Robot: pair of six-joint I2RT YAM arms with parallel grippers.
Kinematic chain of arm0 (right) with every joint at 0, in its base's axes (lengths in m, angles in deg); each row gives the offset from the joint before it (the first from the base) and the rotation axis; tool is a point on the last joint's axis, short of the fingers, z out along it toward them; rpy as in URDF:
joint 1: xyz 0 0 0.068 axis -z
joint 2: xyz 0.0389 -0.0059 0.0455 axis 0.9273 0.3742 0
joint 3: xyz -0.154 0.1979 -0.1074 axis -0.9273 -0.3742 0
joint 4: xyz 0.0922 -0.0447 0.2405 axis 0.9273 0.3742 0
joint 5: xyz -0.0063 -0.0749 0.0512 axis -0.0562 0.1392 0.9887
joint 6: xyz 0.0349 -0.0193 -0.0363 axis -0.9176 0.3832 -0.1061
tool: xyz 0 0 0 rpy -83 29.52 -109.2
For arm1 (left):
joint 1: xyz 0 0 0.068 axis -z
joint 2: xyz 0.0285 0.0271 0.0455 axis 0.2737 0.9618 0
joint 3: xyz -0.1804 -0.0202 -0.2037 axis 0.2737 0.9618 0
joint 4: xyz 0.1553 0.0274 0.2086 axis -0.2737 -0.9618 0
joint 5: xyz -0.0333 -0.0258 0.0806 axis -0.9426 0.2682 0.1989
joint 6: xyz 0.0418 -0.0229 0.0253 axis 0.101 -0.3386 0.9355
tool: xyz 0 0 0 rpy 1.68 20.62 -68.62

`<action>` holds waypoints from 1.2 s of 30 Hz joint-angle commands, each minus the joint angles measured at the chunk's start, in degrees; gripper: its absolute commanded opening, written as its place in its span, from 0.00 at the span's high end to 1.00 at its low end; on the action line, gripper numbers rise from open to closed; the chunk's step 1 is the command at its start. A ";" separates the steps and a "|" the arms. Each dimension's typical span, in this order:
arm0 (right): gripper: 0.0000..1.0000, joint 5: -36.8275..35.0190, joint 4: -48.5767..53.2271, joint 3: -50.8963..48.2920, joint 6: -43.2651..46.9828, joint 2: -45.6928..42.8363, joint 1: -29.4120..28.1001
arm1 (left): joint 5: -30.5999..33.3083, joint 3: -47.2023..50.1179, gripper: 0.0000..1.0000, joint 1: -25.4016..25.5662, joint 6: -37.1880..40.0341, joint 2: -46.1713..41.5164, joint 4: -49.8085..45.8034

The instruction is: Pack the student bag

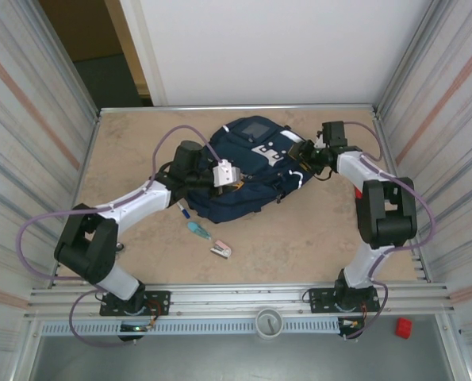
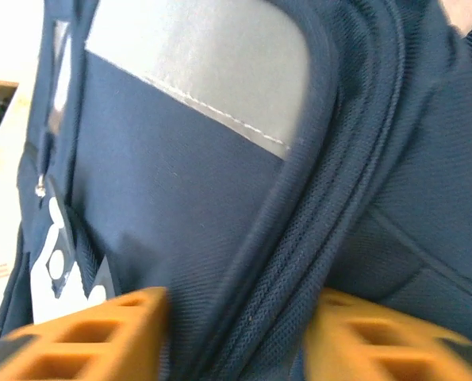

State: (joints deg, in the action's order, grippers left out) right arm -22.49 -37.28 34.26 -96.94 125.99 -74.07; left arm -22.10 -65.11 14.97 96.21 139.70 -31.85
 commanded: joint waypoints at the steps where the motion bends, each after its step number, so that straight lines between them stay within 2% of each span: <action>1: 0.89 -2.21 0.06 -1.29 2.82 -1.12 0.09 | -3.44 -2.77 1.00 0.44 0.94 0.29 2.53; 2: 0.97 -2.65 -1.70 -4.24 2.74 -3.22 0.64 | -2.09 -2.86 1.00 0.36 1.50 0.59 2.24; 3: 1.00 -3.10 -3.11 -6.89 2.50 -5.42 1.02 | -0.85 -2.93 1.00 0.14 1.65 0.97 2.22; 6: 1.00 -6.89 -7.20 -16.51 1.47 -14.49 0.90 | 4.99 -4.33 0.90 -1.43 -0.41 3.00 2.58; 10: 1.00 -12.73 -12.94 -26.77 -3.53 -24.79 -3.20 | 25.28 -7.31 0.66 -1.49 -7.94 5.33 2.25; 11: 1.00 -14.79 -13.79 -28.18 -4.79 -26.67 -4.87 | 29.53 -7.08 0.57 -1.41 -11.52 4.96 1.87; 14: 1.00 -20.38 -15.57 -31.14 -7.33 -30.73 -9.27 | 36.14 -2.59 0.37 -0.69 -21.45 0.08 1.60; 17: 1.00 -26.67 -15.80 -32.66 -7.93 -34.15 -13.45 | 41.82 3.01 0.26 0.83 -36.02 -7.41 1.14; 20: 1.00 -30.28 -15.91 -33.41 -7.93 -36.06 -16.49 | 44.40 4.72 0.17 2.98 -49.56 -11.84 -2.95; 25: 1.00 -31.43 -16.70 -33.94 -8.19 -36.07 -18.48 | 58.81 -1.18 0.08 12.65 -49.09 -7.09 -9.72; 30: 1.00 -31.50 -17.19 -33.91 -8.08 -36.23 -18.54 | 64.33 -6.67 0.06 17.53 -48.08 -0.98 -14.16; 31: 1.00 -31.71 -17.19 -33.89 -7.81 -36.48 -18.48 | 64.80 -6.92 0.02 18.41 -47.87 -0.43 -14.58; 36: 1.00 -32.86 -17.10 -33.55 -7.18 -36.93 -18.48 | 64.87 -6.19 0.01 20.87 -48.59 0.09 -16.78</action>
State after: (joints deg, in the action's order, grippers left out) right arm -53.44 -52.65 0.52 -106.23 91.32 -92.01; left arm 39.31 -70.38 35.01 49.33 139.91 -45.82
